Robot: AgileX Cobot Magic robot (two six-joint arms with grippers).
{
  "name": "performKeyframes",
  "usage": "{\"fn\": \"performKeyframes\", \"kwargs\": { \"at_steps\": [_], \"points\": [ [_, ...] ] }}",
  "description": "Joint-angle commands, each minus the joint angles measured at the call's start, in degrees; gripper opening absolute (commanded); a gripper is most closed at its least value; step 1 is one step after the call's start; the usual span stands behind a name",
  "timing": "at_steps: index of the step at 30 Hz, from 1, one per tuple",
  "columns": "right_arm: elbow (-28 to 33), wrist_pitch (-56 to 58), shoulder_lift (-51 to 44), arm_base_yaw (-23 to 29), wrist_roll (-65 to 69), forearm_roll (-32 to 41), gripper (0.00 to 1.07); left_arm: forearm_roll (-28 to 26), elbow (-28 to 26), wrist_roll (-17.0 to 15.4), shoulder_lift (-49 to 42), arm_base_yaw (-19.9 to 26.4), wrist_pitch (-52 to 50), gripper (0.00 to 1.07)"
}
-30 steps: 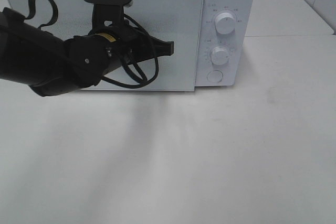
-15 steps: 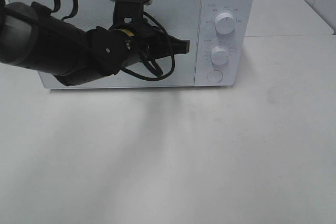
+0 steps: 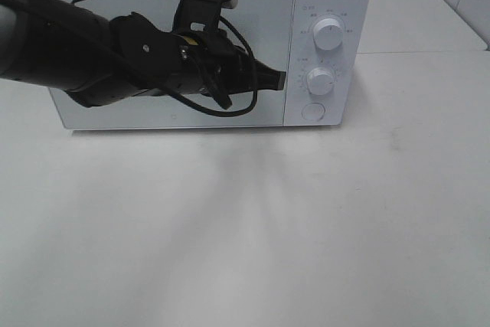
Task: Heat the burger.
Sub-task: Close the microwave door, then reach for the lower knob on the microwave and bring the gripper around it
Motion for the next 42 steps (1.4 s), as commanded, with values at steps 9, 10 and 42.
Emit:
{"fn": "performKeyframes", "kwargs": {
  "at_steps": [9,10,42],
  "points": [
    [0.1,0.1,-1.7,-0.3,-0.4,-0.2,0.76,0.0,8.8,0.4,-9.6,-0.2,15.0,0.71],
    [0.1,0.1,-1.7,-0.3,-0.4,-0.2,0.76,0.0,8.8,0.4,-9.6,-0.2,15.0,0.71],
    [0.1,0.1,-1.7,-0.3,-0.4,-0.3,0.76,28.1,11.9,-13.3,-31.4,13.5,62.2,1.01]
  ]
}}
